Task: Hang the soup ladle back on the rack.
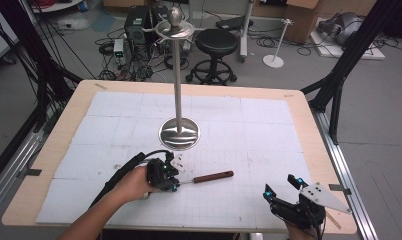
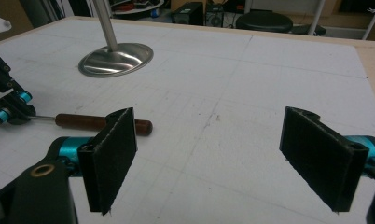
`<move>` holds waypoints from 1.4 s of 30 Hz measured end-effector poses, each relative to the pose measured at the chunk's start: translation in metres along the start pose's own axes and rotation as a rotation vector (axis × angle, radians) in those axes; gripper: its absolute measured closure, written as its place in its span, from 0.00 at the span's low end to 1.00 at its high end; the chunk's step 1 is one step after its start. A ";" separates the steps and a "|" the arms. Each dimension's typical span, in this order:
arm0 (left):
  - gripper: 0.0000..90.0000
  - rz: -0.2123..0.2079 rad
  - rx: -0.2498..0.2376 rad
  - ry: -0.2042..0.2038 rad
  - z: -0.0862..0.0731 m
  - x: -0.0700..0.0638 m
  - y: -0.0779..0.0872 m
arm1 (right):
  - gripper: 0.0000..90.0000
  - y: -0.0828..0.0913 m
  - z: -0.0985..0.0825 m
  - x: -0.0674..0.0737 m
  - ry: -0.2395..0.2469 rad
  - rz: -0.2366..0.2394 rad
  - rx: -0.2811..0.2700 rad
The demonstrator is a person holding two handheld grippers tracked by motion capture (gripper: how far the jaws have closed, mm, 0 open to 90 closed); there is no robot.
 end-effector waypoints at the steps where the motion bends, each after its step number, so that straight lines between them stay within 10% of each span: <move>1: 0.92 -0.007 0.001 -0.001 0.000 0.000 0.000 | 0.20 0.000 0.000 0.000 0.003 0.002 0.002; 17: 0.93 0.015 -0.032 0.019 -0.003 0.000 0.004 | 0.20 0.002 0.000 -0.001 -0.008 -0.003 -0.003; 42: 0.94 0.120 -0.360 0.149 -0.049 -0.006 0.058 | 0.20 -0.006 0.004 0.007 -0.044 0.063 -0.025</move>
Point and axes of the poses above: each handheld gripper's, and its own axes: y roughly backward along the jaws, z roughly out of its top, x roughly to its left, the point moved 2 cm from there along -y, roughly forward along the jaws, and after that the axes turned 8 degrees about x, right-handed, at the moved point
